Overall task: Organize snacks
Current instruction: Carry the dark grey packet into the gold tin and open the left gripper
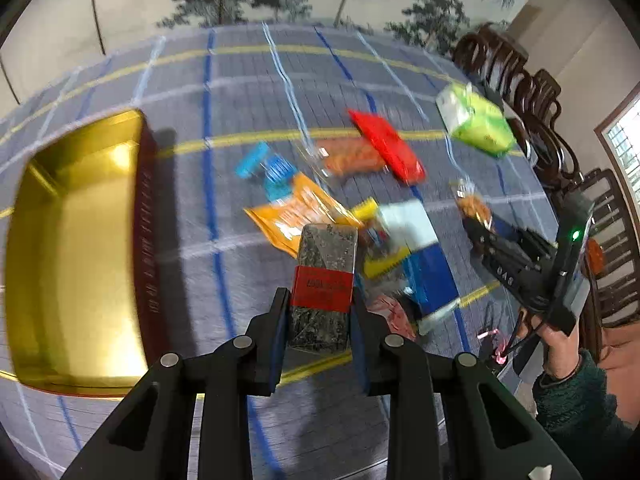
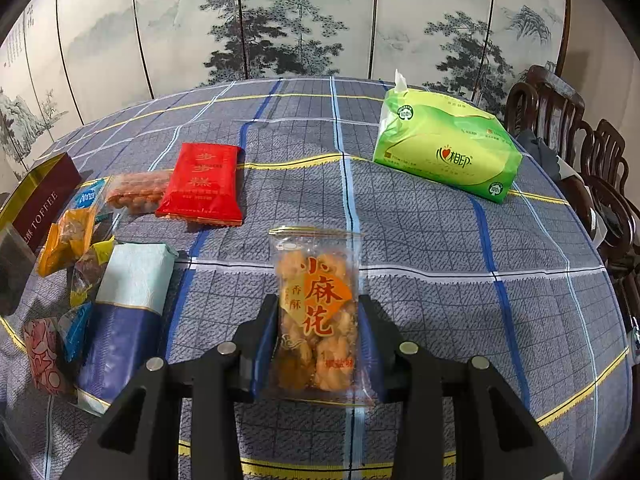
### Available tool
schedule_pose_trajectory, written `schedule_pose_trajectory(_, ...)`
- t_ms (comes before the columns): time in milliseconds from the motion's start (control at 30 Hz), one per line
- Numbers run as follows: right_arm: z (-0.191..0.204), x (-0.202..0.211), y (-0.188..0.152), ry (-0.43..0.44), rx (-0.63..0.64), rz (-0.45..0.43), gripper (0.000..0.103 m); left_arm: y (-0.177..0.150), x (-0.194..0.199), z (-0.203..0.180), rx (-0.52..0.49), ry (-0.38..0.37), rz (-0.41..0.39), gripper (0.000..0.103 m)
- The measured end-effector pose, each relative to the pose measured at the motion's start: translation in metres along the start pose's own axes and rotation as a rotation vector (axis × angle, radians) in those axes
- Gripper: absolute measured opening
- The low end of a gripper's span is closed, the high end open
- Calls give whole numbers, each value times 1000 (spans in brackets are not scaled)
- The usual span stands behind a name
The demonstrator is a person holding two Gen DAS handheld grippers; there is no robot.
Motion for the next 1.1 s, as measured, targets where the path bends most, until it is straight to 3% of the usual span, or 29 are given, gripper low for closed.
schedule_pose_trajectory(100,0,0,0,0,0,0,40,6,18,20,23,43,-50,25)
schedule_pose_trajectory(233,0,0,0,0,0,0,40,11,33,65,94,154,-86,25)
schedule_pose_trajectory(533,1,1,0,0,0,0,40,-5,23,161,211,350,-17,24)
schedule_pose_trajectory(767,0,1,0,0,1,1,40,-21,16,181,231,341,21,22)
schedule_pose_trajectory(1100,1,1,1,-1,0,0,40,-25,18,184,234,327,-2,22)
Point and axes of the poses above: each gripper's, at about its wrist camera, not at the fingertips, and x roughly against the way its jaws point, z to its left, y to its top, the point moved 2 cm from there along -x, roughly the way its jaws point, and after that the axes turned 2 degrees about z, right-handed, at the moved point
